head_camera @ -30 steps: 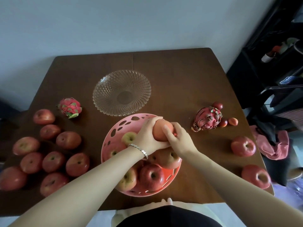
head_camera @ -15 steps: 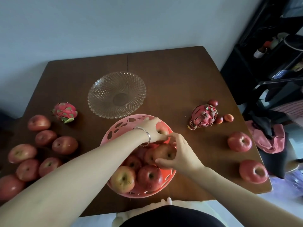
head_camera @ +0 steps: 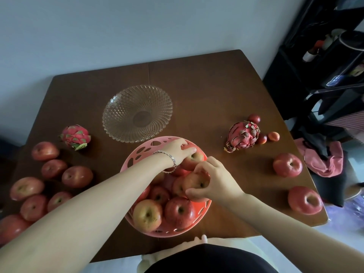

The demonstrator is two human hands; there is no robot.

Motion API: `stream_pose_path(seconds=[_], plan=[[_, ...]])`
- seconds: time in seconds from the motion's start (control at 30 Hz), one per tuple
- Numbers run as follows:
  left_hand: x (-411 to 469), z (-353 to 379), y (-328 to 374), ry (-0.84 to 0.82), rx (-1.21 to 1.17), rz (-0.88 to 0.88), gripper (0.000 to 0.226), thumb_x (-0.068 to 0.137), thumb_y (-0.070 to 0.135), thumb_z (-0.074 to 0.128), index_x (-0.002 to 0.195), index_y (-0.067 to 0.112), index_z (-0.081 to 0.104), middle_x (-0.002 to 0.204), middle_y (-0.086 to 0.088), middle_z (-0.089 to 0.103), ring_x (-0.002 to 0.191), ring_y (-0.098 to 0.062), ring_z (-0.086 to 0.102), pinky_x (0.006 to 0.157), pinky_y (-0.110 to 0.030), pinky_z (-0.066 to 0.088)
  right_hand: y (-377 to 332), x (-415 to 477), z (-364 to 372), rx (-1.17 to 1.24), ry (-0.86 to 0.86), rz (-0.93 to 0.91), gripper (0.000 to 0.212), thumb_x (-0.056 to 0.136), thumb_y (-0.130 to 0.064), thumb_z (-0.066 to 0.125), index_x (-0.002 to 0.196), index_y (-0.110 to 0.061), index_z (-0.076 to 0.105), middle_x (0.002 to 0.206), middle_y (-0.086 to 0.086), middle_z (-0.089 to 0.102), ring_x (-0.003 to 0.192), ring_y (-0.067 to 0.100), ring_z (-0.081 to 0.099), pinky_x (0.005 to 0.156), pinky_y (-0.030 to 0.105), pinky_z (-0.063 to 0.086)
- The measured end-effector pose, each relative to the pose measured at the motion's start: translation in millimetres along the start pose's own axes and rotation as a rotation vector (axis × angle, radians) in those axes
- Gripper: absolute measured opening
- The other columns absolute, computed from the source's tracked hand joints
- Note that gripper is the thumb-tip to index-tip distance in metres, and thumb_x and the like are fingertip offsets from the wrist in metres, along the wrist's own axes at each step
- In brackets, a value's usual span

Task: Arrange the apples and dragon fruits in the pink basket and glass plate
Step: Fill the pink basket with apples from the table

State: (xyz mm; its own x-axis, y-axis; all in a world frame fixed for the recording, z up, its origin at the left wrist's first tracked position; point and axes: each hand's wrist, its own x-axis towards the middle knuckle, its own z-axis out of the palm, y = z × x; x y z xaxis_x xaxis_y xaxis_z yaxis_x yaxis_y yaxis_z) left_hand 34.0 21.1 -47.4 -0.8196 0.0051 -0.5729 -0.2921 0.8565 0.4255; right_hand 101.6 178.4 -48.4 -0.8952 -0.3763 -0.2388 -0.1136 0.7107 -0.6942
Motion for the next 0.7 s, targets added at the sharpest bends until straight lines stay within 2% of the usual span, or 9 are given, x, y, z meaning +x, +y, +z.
stream_pose_path(seconds=[0.13, 0.27, 0.37, 0.43, 0.5, 0.53, 0.63, 0.7], plan=[[-4, 3, 0, 0.027, 0.008, 0.002, 0.048, 0.088, 0.055, 0.043, 0.124, 0.024, 0.049, 0.124, -0.006, 0.056, 0.105, -0.029, 0.056, 0.093, -0.041, 0.045, 1, 1, 2, -0.007, 0.009, 0.014, 0.049, 0.063, -0.045, 0.080, 0.100, -0.021, 0.060, 0.095, -0.009, 0.040, 0.098, 0.014, 0.043, 0.080, 0.025, 0.042], [-10, 13, 5, 0.071, 0.038, 0.012, 0.048, 0.094, 0.045, 0.036, 0.131, 0.015, 0.043, 0.131, -0.014, 0.051, 0.117, -0.031, 0.050, 0.092, -0.037, 0.038, -4, 2, 1, -0.027, -0.015, 0.022, 0.050, 0.065, -0.047, 0.078, 0.104, -0.022, 0.059, 0.097, -0.009, 0.039, 0.094, 0.010, 0.040, 0.077, 0.022, 0.038], [-16, 14, 13, 0.082, 0.194, -0.031, 0.051, 0.094, 0.046, 0.032, 0.131, 0.012, 0.040, 0.135, -0.017, 0.043, 0.119, -0.034, 0.047, 0.095, -0.042, 0.039, -1, -1, -19, -0.001, -0.083, 0.024, 0.044, 0.073, -0.045, 0.073, 0.108, -0.022, 0.062, 0.104, -0.006, 0.048, 0.092, 0.009, 0.045, 0.082, 0.025, 0.044], [-26, 15, 19, 0.162, 0.327, 0.026, 0.054, 0.093, 0.049, 0.036, 0.133, 0.013, 0.037, 0.138, -0.015, 0.039, 0.122, -0.035, 0.042, 0.098, -0.042, 0.036, 13, -3, -42, 0.006, 0.068, 0.043, 0.034, 0.081, -0.042, 0.067, 0.106, -0.020, 0.065, 0.104, -0.005, 0.055, 0.091, 0.008, 0.051, 0.083, 0.025, 0.047], [-38, 19, 25, 0.253, 0.351, 0.165, 0.054, 0.091, 0.048, 0.041, 0.136, 0.018, 0.036, 0.141, -0.010, 0.035, 0.124, -0.033, 0.037, 0.102, -0.041, 0.032, 42, -3, -68, -0.127, 0.250, 0.165, 0.037, 0.085, -0.040, 0.062, 0.116, -0.018, 0.061, 0.114, 0.000, 0.056, 0.103, 0.015, 0.053, 0.083, 0.026, 0.045], [-43, 21, 27, 0.276, 0.339, 0.223, 0.052, 0.090, 0.046, 0.044, 0.136, 0.021, 0.037, 0.142, -0.008, 0.033, 0.126, -0.032, 0.036, 0.104, -0.041, 0.032, 61, -2, -81, -0.238, 0.284, 0.288, 0.045, 0.085, -0.040, 0.062, 0.125, -0.020, 0.054, 0.125, 0.005, 0.051, 0.114, 0.022, 0.050, 0.087, 0.031, 0.044], [-47, 24, 33, 0.306, 0.288, 0.307, 0.046, 0.089, 0.040, 0.050, 0.131, 0.021, 0.046, 0.142, -0.006, 0.034, 0.127, -0.029, 0.034, 0.106, -0.039, 0.032, 120, -1, -104, -0.378, 0.177, 0.742, 0.078, 0.079, -0.042, 0.067, 0.144, -0.028, 0.025, 0.144, 0.018, 0.030, 0.128, 0.040, 0.035, 0.099, 0.049, 0.042], [-48, 25, 36, 0.327, 0.215, 0.327, 0.042, 0.088, 0.034, 0.053, 0.128, 0.020, 0.050, 0.140, -0.006, 0.036, 0.127, -0.028, 0.036, 0.106, -0.037, 0.032, 148, -4, -103, -0.325, 0.100, 0.838, 0.086, 0.076, -0.039, 0.071, 0.145, -0.031, 0.020, 0.144, 0.019, 0.027, 0.126, 0.044, 0.037, 0.097, 0.050, 0.044]])
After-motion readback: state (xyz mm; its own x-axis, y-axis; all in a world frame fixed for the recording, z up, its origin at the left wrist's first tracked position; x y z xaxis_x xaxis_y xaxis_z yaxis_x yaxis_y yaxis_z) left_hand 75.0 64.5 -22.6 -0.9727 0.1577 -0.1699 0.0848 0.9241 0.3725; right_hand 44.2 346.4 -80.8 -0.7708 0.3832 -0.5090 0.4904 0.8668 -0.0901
